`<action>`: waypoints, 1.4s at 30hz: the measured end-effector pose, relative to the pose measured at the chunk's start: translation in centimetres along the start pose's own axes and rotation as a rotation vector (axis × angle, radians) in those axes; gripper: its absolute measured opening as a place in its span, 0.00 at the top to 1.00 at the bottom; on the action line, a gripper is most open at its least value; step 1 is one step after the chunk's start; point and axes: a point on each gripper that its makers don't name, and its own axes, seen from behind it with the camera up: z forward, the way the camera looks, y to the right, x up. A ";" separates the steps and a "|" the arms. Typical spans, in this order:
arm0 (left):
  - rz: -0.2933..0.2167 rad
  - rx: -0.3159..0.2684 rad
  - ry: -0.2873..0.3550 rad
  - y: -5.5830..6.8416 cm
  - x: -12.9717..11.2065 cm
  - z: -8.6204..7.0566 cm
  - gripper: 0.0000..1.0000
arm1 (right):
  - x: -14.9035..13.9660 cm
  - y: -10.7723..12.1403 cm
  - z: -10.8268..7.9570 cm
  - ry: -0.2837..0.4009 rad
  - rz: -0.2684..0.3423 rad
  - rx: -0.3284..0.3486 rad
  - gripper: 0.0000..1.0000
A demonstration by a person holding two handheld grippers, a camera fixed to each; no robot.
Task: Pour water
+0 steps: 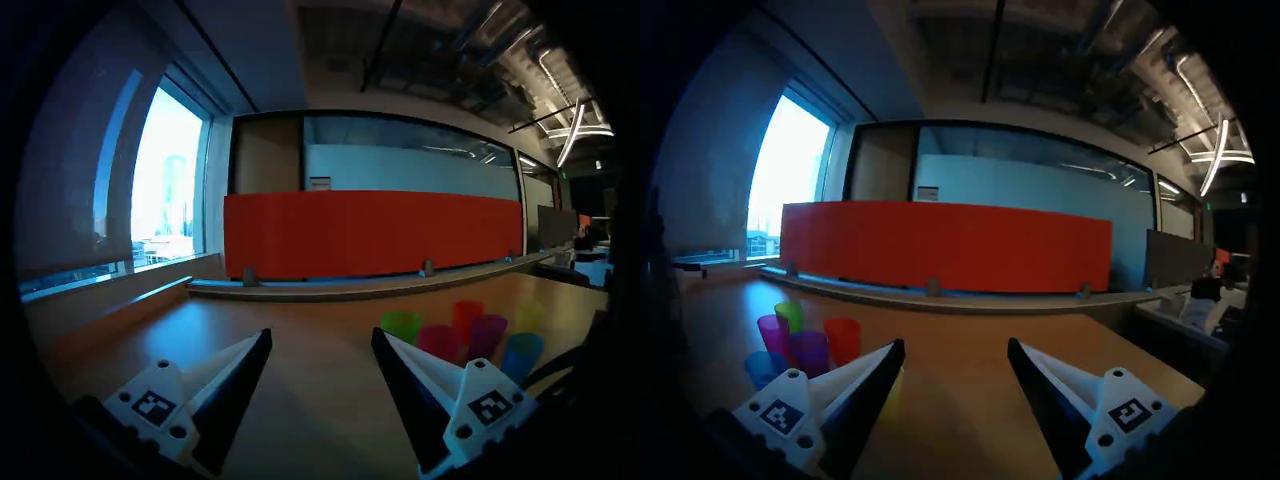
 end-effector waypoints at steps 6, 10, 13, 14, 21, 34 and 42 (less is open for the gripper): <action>0.007 -0.047 -0.002 0.8 1.7 0.5 0.08 | 1.6 -0.3 0.0 0.005 0.002 0.023 0.00; 0.000 -0.079 0.011 1.3 2.8 0.9 0.08 | 2.2 -0.8 -0.2 0.006 -0.019 0.048 0.00; 0.004 -0.094 0.014 1.3 3.2 1.3 0.08 | 2.3 -1.3 -0.3 0.000 -0.040 0.066 0.00; 0.006 -0.099 0.011 1.3 3.3 1.5 0.08 | 2.2 -1.5 -0.4 -0.005 -0.046 0.073 0.00; 0.027 -0.185 -0.024 2.5 3.2 2.0 0.08 | 2.4 -2.9 -0.6 -0.032 -0.057 0.137 0.00; 0.087 -0.307 -0.106 4.1 2.7 3.6 0.08 | 3.4 -6.5 -0.8 -0.106 -0.111 0.340 0.00; 0.108 -0.375 -0.161 4.8 2.1 5.1 0.08 | 3.8 -8.5 -1.1 -0.154 -0.112 0.457 0.00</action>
